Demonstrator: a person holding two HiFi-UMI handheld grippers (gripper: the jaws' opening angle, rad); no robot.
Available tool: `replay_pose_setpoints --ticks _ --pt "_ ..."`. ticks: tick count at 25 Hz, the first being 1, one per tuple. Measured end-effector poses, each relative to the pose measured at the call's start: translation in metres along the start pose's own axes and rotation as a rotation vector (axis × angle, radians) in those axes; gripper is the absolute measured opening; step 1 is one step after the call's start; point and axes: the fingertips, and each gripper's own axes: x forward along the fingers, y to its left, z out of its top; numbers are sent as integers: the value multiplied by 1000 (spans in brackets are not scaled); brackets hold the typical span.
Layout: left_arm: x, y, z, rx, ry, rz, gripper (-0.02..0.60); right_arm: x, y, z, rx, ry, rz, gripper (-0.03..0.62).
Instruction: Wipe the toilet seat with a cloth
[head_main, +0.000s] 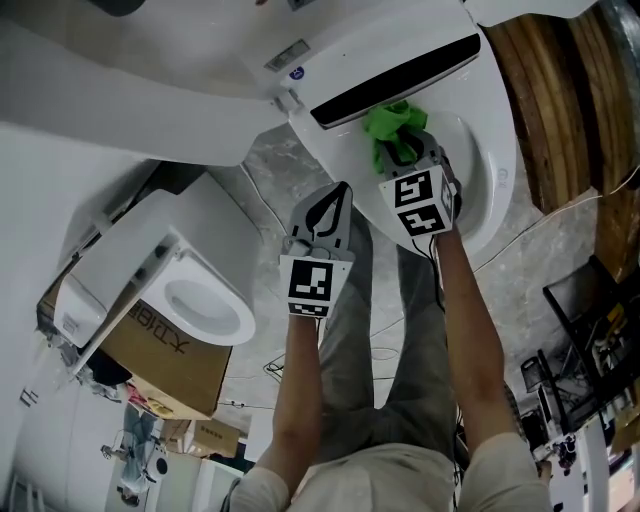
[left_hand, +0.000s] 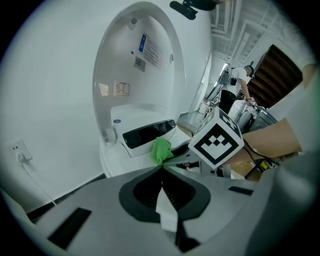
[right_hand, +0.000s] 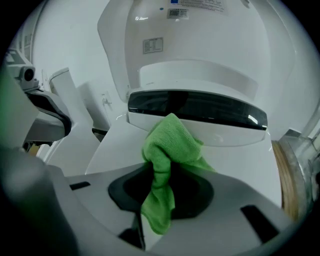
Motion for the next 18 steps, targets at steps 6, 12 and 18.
replay_pose_setpoints --ticks 6,12,18 --pt "-10 2 -8 6 9 -9 12 -3 28 -5 -7 -14 31 97" --pt "-18 6 -16 17 17 -12 12 -8 45 -14 28 -22 41 97" --pt "-27 5 -26 19 39 -14 12 -16 63 -25 64 -22 56 97"
